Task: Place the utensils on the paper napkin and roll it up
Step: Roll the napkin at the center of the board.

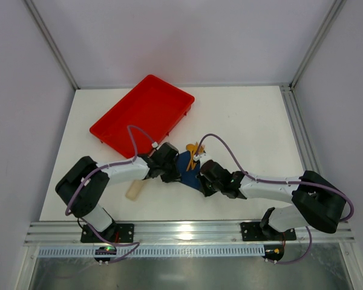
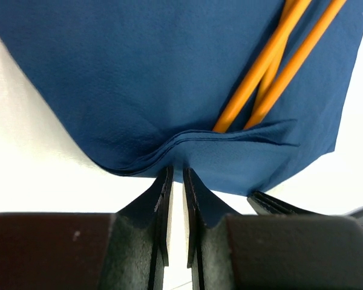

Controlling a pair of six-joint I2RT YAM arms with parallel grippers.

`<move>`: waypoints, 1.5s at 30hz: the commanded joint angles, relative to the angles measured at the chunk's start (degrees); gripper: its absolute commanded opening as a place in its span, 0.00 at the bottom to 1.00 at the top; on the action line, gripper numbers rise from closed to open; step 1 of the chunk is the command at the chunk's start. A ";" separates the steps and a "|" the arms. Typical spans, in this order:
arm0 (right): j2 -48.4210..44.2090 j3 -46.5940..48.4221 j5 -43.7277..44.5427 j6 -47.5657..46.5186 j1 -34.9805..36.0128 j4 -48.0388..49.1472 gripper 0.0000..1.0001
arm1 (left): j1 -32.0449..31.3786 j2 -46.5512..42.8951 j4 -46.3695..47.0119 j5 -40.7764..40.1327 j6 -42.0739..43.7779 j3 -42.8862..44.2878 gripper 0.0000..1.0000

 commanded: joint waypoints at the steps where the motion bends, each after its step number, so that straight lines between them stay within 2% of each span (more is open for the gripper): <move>1: -0.85 -0.74 0.27 0.35 -0.19 -0.30 0.06 | 0.30 -1.26 -3.50 -4.44 1.29 2.14 0.16; 45: -1.29 -1.45 -1.04 0.17 -0.80 0.23 0.06 | 1.36 -1.00 -9.57 -10.59 4.98 4.78 0.15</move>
